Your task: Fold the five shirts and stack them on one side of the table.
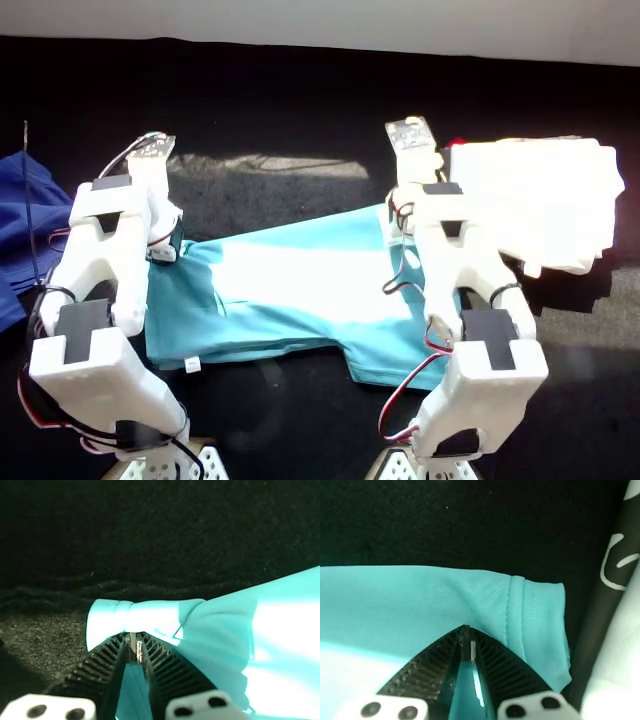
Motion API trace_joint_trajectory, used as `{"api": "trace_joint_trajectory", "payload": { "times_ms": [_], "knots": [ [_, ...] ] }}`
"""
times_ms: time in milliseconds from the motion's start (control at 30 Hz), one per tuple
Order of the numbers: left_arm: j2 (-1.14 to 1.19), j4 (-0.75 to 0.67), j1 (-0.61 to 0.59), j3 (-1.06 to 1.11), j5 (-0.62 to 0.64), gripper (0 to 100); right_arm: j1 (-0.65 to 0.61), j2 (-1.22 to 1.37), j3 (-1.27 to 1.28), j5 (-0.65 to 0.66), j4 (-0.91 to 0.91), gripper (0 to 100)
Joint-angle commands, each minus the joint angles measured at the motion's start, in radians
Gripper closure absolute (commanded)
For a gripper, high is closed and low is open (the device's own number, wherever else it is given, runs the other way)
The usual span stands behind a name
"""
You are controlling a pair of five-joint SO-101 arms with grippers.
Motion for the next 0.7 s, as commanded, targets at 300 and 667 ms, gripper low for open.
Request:
{"api": "trace_joint_trajectory", "payload": {
  "times_ms": [300,667],
  "knots": [
    [0.024,0.141,-0.111,-0.245,-0.020,99,0.081,0.127,-0.205,-0.005,0.039,99.1],
    [0.027,0.227,0.018,-0.380,-0.012,99,0.008,0.120,-0.360,-0.006,0.203,99.1]
  ]
}}
